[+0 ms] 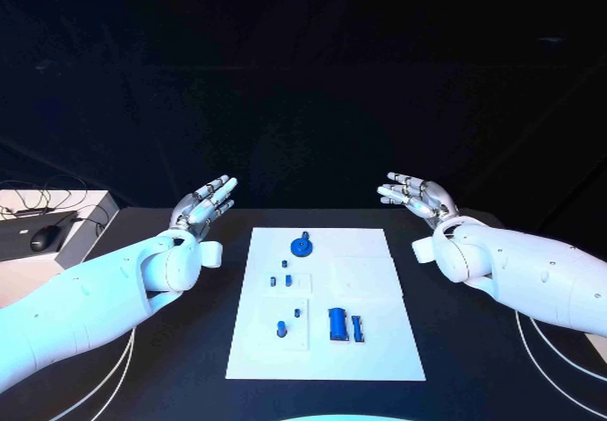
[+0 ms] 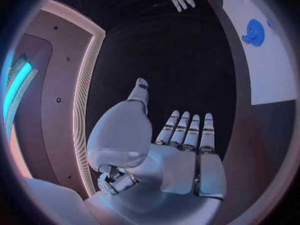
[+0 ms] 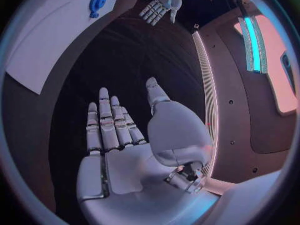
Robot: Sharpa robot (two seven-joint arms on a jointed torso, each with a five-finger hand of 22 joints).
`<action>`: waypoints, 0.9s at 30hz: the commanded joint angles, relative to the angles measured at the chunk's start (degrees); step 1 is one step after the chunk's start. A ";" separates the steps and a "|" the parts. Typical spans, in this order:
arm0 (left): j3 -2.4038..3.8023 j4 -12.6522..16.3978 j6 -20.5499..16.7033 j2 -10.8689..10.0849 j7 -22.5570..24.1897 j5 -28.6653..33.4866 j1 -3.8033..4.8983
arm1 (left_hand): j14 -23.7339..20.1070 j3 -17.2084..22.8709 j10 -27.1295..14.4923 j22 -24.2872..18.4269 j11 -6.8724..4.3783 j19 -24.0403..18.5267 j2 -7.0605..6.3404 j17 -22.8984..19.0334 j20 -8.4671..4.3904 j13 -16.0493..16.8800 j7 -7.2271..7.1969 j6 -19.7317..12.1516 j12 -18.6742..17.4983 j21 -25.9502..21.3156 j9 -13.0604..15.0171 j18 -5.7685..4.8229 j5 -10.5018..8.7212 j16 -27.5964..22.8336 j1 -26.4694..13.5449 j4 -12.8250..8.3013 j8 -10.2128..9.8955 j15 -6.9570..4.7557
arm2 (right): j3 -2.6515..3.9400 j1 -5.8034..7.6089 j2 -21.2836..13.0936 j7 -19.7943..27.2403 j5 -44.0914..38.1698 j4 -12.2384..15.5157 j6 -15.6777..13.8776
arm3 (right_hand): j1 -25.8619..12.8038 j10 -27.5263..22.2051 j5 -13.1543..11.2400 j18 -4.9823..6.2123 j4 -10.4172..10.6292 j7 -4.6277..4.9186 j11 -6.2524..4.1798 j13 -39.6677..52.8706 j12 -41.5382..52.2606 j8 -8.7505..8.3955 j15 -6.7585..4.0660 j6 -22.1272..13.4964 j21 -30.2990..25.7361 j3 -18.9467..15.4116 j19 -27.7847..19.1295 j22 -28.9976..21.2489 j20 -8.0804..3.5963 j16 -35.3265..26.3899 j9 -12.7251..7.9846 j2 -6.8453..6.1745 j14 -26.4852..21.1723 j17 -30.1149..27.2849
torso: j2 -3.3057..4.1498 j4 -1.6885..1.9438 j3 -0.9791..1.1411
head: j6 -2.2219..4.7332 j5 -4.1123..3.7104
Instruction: Assemble the parts on the task board
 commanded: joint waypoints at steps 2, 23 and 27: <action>-0.90 2.74 -3.47 -0.14 0.63 0.18 0.66 | -17.25 3.56 -20.92 -1.45 -3.67 -17.19 0.75 -1.22 -7.42 -1.31 -2.35 -22.00 -1.36 -1.43 -1.43 -3.36 -1.29 -1.24 -22.66 -1.47 -1.42 -4.57 | 0.56 -0.37 -0.51 0.43 1.86 3.14 -2.86 | -59.24 -36.99 -4.36 -1.24 2.87 -4.70 -4.23 -1.56 -1.91 -1.69 -3.70 -25.82 -1.84 0.00 -24.06 -6.80 -3.91 -1.71 -1.80 -1.61 -47.61 -1.75 | -0.26 -0.49 0.17 | 1.69 -0.11; -8.47 21.42 -25.96 -2.16 3.75 1.77 5.11 | -17.25 3.56 -20.92 -1.45 -3.67 -17.19 0.75 -1.22 -7.42 -1.31 -2.35 -22.00 -1.36 -1.43 -1.43 -3.36 -1.29 -1.24 -64.11 -1.47 -1.42 -4.57 | 4.89 -3.45 -5.29 3.20 15.54 28.94 -22.26 | -59.24 -36.99 -4.36 -1.24 2.87 -4.70 -4.23 -1.56 -1.91 -1.69 -3.70 -25.82 -1.84 0.00 -24.06 -6.80 -3.91 -1.71 -1.80 -1.61 -47.61 -1.75 | -1.16 -2.07 0.77 | 7.63 -0.36; -8.47 21.42 -25.96 -2.16 3.75 1.77 5.11 | -17.25 3.56 -20.92 -1.45 -3.67 -17.19 0.75 -1.22 -7.42 -1.31 -2.35 -22.00 -1.36 -1.43 -1.43 -3.36 -1.29 -1.24 -64.11 -1.47 -1.42 -4.57 | 4.93 -3.48 -5.33 3.23 15.67 29.20 -22.45 | -59.24 -36.99 -4.36 -1.24 2.87 -4.70 -4.23 -1.56 -1.91 -1.69 -3.70 -25.82 -1.84 0.00 -24.06 -6.80 -3.91 -1.71 -1.80 -1.61 -47.61 -1.75 | -1.16 -2.07 0.77 | 7.63 -0.36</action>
